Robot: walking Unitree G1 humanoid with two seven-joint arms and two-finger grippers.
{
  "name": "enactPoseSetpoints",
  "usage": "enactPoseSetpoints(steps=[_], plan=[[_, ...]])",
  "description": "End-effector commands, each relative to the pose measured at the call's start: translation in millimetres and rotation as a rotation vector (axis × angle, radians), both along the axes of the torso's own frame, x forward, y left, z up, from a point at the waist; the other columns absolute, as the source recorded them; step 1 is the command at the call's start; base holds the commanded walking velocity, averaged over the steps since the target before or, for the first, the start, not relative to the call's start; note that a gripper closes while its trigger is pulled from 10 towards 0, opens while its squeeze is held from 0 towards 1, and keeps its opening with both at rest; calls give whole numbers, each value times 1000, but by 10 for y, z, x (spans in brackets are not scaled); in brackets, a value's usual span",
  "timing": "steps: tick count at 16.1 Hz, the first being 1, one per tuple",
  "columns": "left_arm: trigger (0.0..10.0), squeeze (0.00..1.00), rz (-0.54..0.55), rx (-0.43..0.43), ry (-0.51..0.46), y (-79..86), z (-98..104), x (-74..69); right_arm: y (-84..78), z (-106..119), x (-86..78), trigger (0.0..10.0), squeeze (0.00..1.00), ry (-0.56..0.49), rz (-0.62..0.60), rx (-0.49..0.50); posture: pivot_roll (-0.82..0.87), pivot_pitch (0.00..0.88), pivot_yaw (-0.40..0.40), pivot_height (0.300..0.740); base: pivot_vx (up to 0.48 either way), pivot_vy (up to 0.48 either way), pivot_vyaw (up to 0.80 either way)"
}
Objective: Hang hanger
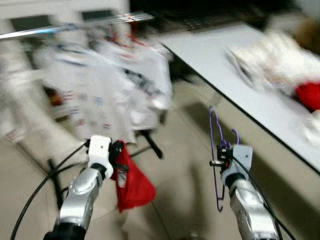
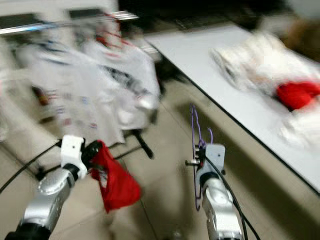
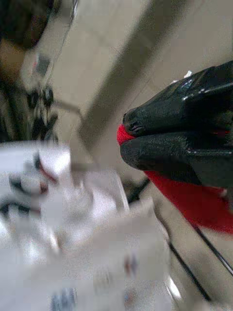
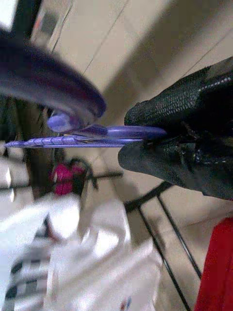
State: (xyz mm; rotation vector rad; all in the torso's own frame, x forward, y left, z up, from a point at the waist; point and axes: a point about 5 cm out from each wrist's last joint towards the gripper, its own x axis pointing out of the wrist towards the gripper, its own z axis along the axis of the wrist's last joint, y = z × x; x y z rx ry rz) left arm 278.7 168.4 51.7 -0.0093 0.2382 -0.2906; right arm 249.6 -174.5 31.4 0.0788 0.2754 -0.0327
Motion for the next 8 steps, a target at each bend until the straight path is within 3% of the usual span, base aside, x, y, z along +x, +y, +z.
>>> enactPoseSetpoints(steps=[1, 3, 8], plan=[[10000, 0, -18, -2, -27, -33, 52, -5, -2, 64, 43, 10000, 0, -23, -13, 1, -152, 0, 34, 740, 0, 0, -800], [10000, 0, -8, -1, -33, -12, 40, -44, 55, 93, 54, 10000, 0, -28, 6, 2, -158, 0, 40, 740, 0, 0, -800], [10000, 0, -25, -5, -27, -49, 14, -148, -31, 93, -20, 10000, 0, -22, -3, -14, -181, 0, 59, 740, 0, 0, -800]])
